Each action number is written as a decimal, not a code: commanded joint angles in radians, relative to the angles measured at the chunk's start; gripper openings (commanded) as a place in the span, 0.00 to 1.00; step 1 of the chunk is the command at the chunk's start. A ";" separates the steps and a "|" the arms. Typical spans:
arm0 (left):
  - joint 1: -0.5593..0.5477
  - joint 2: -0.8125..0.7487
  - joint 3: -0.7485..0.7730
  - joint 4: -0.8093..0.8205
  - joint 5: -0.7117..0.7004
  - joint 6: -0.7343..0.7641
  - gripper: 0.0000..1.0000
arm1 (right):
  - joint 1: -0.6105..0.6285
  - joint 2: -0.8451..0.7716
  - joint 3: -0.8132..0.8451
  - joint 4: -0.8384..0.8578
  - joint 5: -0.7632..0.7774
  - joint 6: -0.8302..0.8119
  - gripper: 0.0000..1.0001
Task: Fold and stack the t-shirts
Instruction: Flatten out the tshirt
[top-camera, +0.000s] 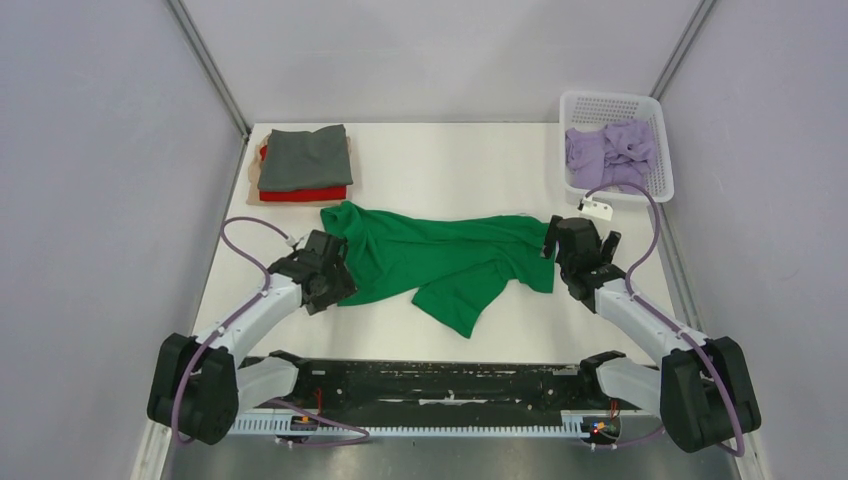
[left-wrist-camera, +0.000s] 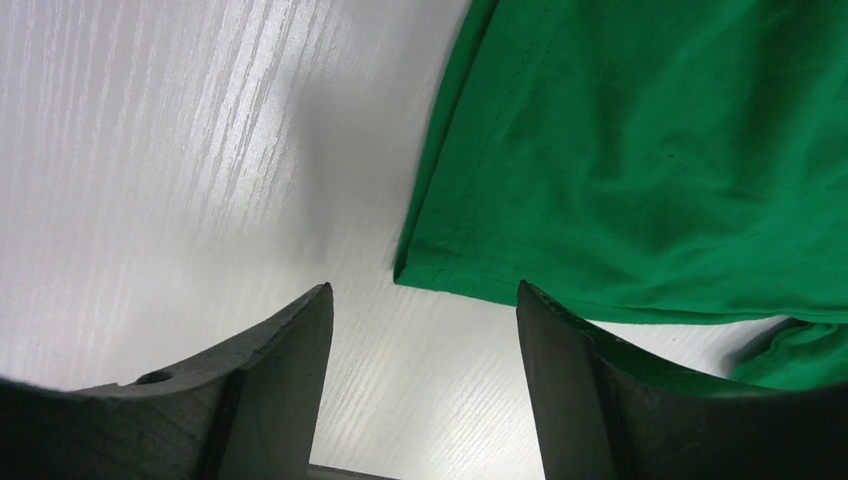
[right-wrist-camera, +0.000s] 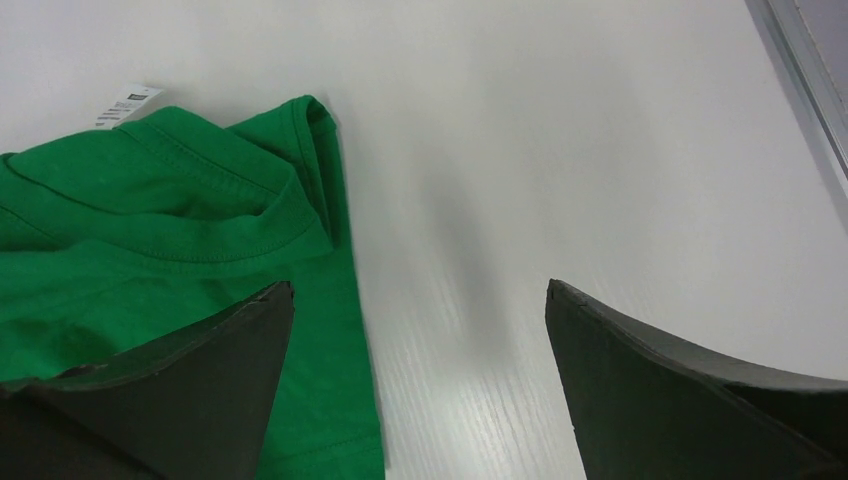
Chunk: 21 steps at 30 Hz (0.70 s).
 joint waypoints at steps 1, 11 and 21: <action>-0.002 0.034 0.026 0.046 0.004 -0.036 0.72 | 0.000 0.007 0.030 0.001 0.019 0.000 0.98; -0.003 0.150 0.051 0.089 0.045 -0.013 0.57 | 0.000 0.013 0.027 -0.003 0.039 -0.014 0.98; -0.015 0.189 0.048 0.100 0.070 -0.020 0.39 | 0.000 0.001 0.039 -0.041 0.112 -0.034 0.98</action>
